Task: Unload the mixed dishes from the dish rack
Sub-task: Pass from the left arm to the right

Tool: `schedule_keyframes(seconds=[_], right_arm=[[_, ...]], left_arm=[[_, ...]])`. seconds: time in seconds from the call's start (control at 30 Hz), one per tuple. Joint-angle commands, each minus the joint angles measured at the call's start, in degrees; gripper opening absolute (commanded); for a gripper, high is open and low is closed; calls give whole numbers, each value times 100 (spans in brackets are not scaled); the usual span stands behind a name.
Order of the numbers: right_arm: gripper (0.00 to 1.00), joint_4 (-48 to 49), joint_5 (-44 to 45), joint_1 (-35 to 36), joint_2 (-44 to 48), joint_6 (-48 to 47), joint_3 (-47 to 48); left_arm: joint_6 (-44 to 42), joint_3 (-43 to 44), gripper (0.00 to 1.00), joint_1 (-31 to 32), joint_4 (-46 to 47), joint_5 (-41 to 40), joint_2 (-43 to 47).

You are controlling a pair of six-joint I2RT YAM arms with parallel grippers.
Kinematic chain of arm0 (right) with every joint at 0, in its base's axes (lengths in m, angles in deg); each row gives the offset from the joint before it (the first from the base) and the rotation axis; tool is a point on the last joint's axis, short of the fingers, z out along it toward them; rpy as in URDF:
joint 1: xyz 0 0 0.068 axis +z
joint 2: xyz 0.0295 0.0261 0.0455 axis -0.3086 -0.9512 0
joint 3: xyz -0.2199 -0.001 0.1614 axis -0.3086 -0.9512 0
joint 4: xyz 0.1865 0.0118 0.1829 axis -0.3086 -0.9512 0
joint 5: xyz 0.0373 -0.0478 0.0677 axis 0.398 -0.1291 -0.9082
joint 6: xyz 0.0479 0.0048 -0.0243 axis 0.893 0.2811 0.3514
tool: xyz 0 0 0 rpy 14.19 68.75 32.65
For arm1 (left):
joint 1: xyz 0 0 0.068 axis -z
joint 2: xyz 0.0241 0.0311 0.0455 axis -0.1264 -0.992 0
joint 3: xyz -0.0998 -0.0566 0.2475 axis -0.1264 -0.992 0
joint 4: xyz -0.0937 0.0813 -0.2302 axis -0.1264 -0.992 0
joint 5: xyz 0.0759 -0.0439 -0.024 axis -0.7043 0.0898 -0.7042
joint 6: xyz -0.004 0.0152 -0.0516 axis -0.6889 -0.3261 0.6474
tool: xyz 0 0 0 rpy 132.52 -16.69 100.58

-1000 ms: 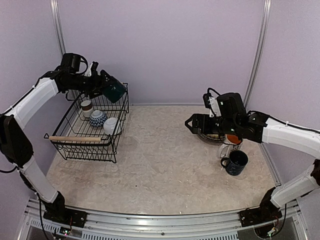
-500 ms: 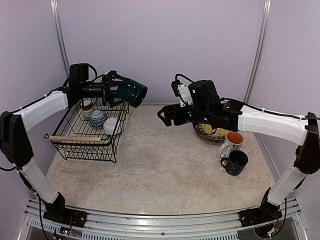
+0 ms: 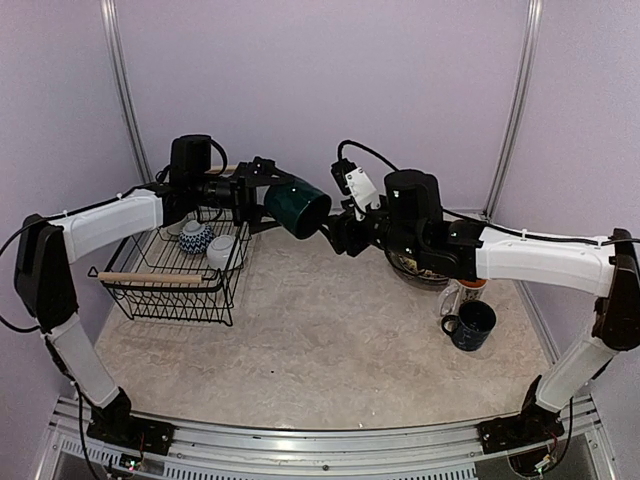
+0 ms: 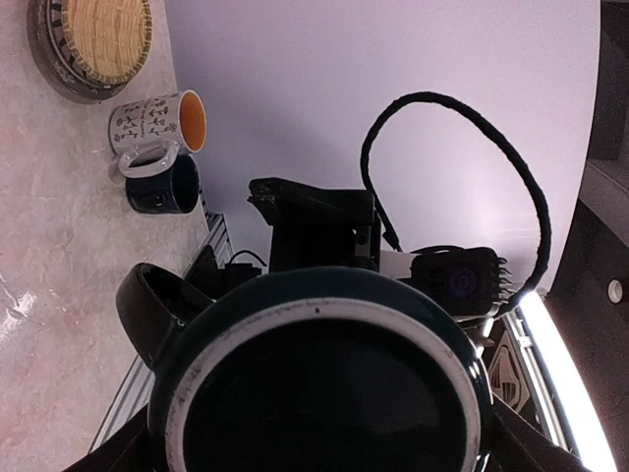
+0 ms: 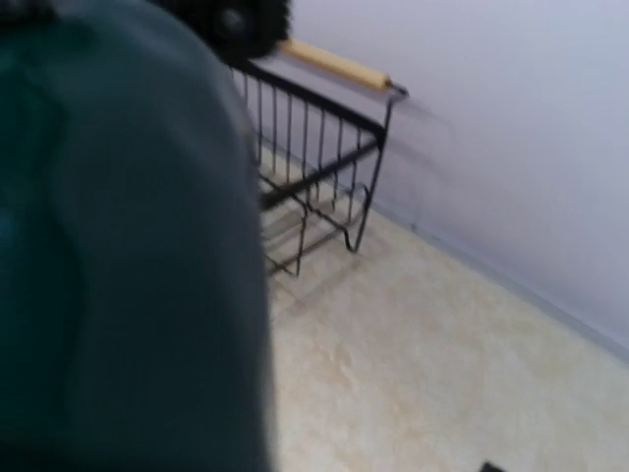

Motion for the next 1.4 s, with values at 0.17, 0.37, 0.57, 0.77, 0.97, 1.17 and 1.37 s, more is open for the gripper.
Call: schedule_keyframes(seconds=[0.17,0.37,0.57,0.77,0.97,1.17,1.37], right_arm=[[59,1326,-296,45,226,-313,-266],[40,1657,-496,44,90,-219,-194],[19,2089,-588,44,65,35,-364],[0,2276,-648,45,129,245,-403],[0,2381,-431,44,344,430,-656],[0,2254,34,45,680,604,-1009],[0,1490,616,27,1035,988,-1219]], left_arm=[[899,-167,16,271,1453,454,-68],[975,-184,16,425,1561,487,-118],[1096,-234,20,449,1748,526,-193],[689,-185,45,387,1286,449,-188],[206,-132,86,144,790,308,-103],[-926,243,99,-36,-606,-33,6],[-1892,576,99,-177,-1804,-603,125]])
